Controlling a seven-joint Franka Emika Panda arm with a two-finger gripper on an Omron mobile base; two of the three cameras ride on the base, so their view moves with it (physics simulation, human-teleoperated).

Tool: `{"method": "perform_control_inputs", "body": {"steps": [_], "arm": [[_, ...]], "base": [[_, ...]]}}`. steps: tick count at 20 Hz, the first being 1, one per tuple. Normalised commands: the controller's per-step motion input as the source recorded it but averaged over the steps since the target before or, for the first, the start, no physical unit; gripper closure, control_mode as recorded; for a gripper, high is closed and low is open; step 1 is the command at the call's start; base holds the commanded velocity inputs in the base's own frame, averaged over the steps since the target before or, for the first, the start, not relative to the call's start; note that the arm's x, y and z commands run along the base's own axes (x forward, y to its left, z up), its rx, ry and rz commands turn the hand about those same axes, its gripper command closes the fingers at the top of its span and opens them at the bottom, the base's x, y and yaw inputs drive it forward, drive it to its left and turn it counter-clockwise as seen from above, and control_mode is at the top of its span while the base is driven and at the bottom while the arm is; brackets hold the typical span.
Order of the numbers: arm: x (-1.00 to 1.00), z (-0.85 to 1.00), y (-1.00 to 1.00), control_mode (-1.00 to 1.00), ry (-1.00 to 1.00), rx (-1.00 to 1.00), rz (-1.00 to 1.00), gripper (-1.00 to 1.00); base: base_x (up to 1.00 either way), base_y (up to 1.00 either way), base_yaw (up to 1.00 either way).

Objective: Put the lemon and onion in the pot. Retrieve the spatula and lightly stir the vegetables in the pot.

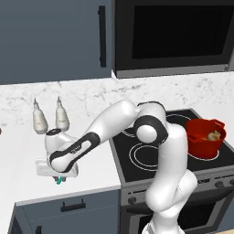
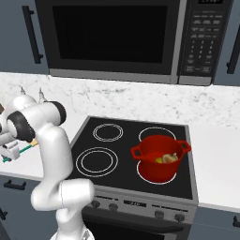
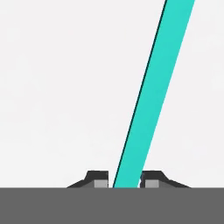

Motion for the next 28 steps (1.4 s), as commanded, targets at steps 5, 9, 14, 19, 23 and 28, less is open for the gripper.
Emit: {"method": "perform_control_inputs", "body": {"steps": [5,9,14,19,23,28], "arm": [[-0.04,-0.14,-0.04,-1.00,0.00,0.00,0.00,1.00],[-0.08,-0.94,-0.01,-1.00,0.00,0.00,0.00,1.00],[-0.02,-1.00,-0.09,-1.00,-0.01,0.00,0.00,1.00],[-0.06,-0.81,-0.24,-1.00,-0.15,0.00,0.00,1.00],[-0.02,0.09,-0.50,-1.00,-0.09,0.03,0.00,1.00],[0.00,0.83,-0.46,-1.00,-0.08,0.04,0.00,1.00]], "base": [[0.00,0.00,0.00],[0.00,0.00,0.00],[0.00,0.00,0.00],[0.00,0.00,0.00],[0.00,0.00,0.00],[0.00,0.00,0.00]]}}
